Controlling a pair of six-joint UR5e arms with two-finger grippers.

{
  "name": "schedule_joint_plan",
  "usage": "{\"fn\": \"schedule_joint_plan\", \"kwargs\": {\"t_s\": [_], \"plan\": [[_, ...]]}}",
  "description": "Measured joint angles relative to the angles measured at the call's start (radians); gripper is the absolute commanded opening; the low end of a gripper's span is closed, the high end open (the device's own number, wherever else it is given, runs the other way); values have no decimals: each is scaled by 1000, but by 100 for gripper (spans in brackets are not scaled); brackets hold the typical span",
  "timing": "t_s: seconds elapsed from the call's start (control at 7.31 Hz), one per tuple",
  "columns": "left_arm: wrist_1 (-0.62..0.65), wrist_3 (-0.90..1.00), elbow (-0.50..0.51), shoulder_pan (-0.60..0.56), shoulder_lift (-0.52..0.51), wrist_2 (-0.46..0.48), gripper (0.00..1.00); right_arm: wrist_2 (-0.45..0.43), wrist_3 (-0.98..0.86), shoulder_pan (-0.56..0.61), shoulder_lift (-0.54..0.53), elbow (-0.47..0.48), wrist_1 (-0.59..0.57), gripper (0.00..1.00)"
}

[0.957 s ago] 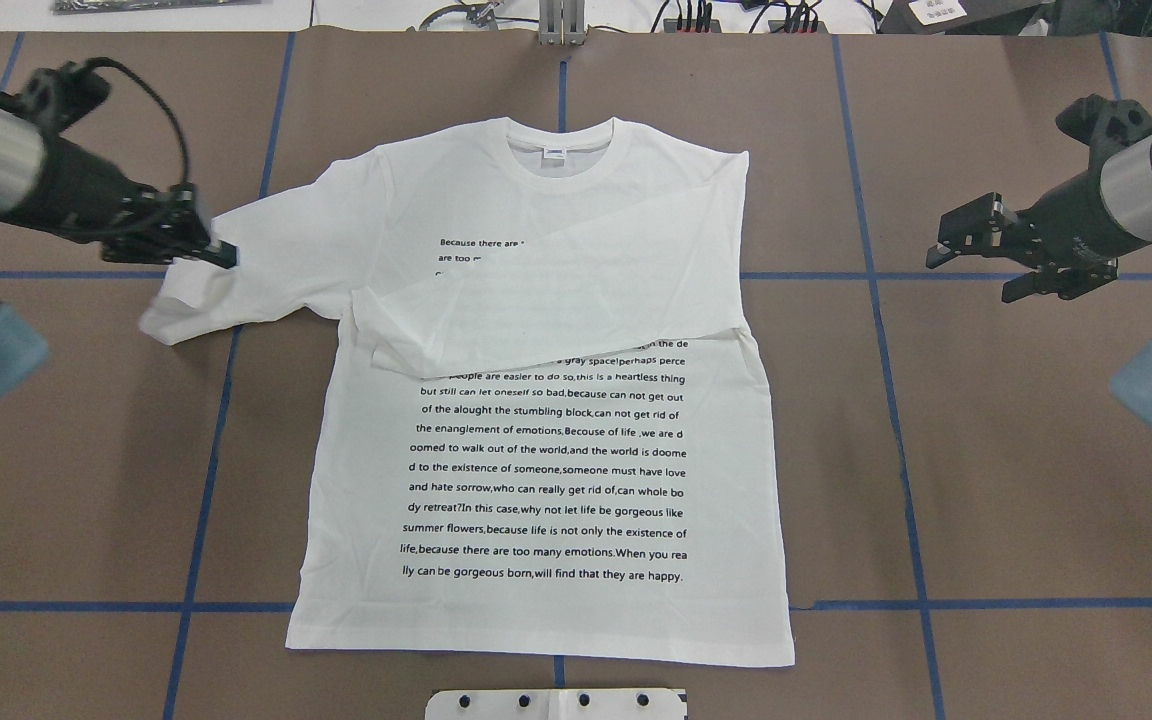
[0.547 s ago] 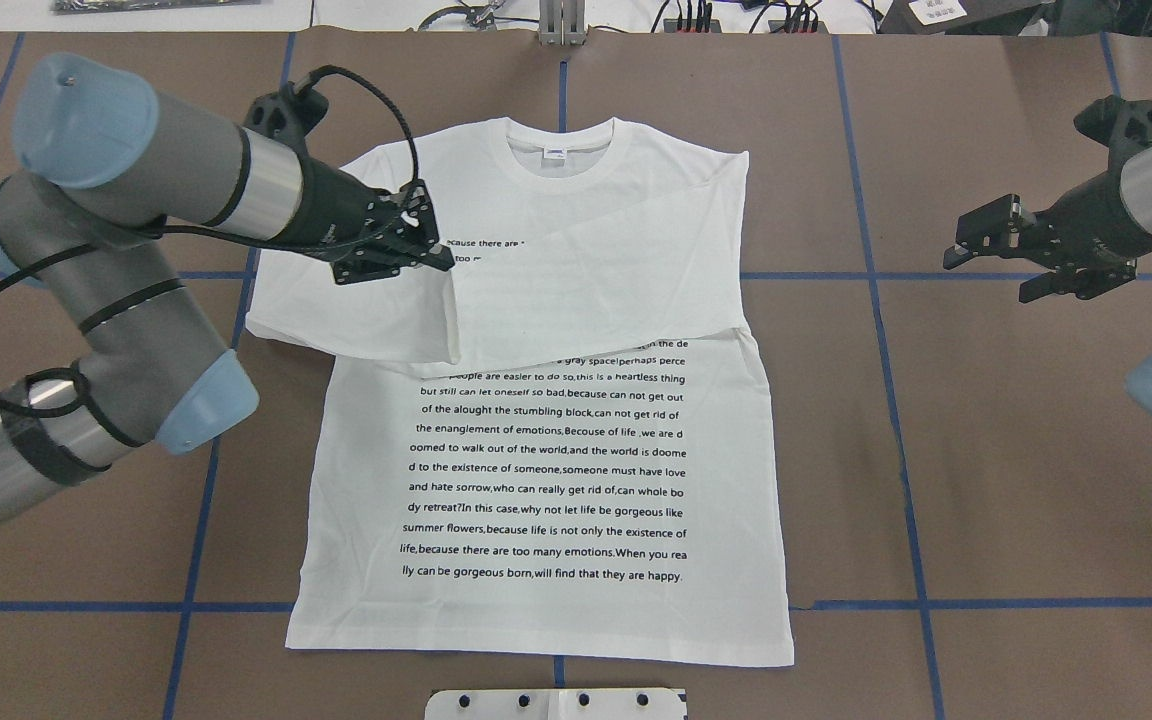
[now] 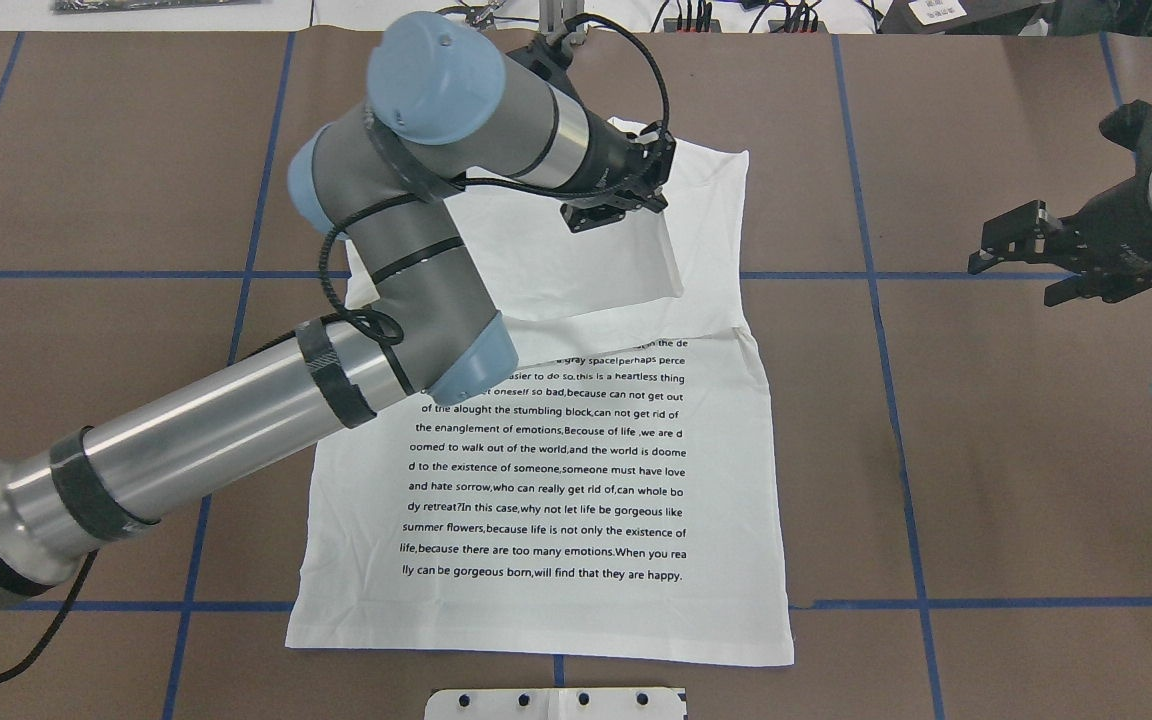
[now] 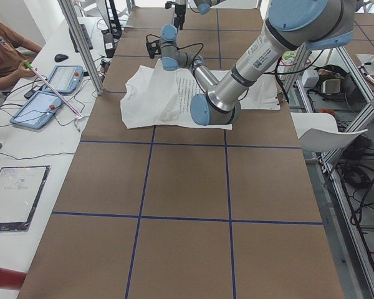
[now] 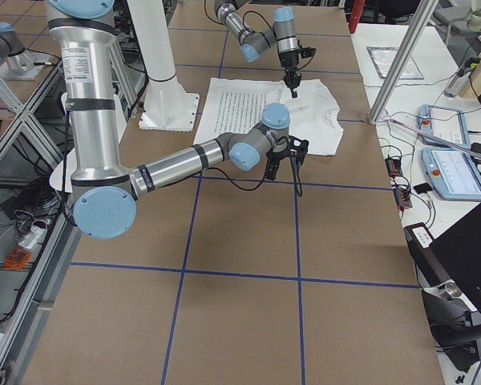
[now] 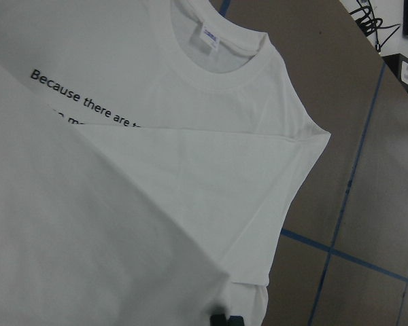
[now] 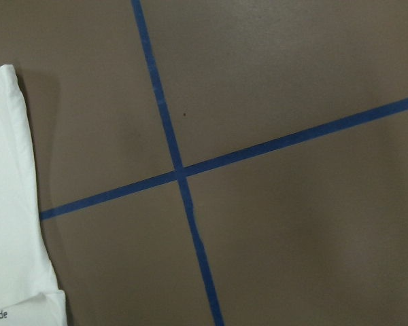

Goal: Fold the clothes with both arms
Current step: 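Fold the held sleeve across the shirt body with the left gripper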

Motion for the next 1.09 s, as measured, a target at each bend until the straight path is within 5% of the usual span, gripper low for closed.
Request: {"fn": "schedule_joint_plan", "kwargs": {"t_s": [0.27, 0.82, 0.96, 1.09], "plan": [[-42, -2, 67, 82, -42, 100, 0, 32, -138, 70, -65, 1, 9, 100], [-105, 1, 134, 155, -66, 153, 0, 44, -193, 106, -92, -4, 11, 100], [-111, 3, 154, 160, -79, 159, 10, 42, -194, 106, -93, -6, 11, 100], [-113, 4, 171, 163, -91, 168, 49, 38, -195, 106, -93, -8, 10, 100]]}}
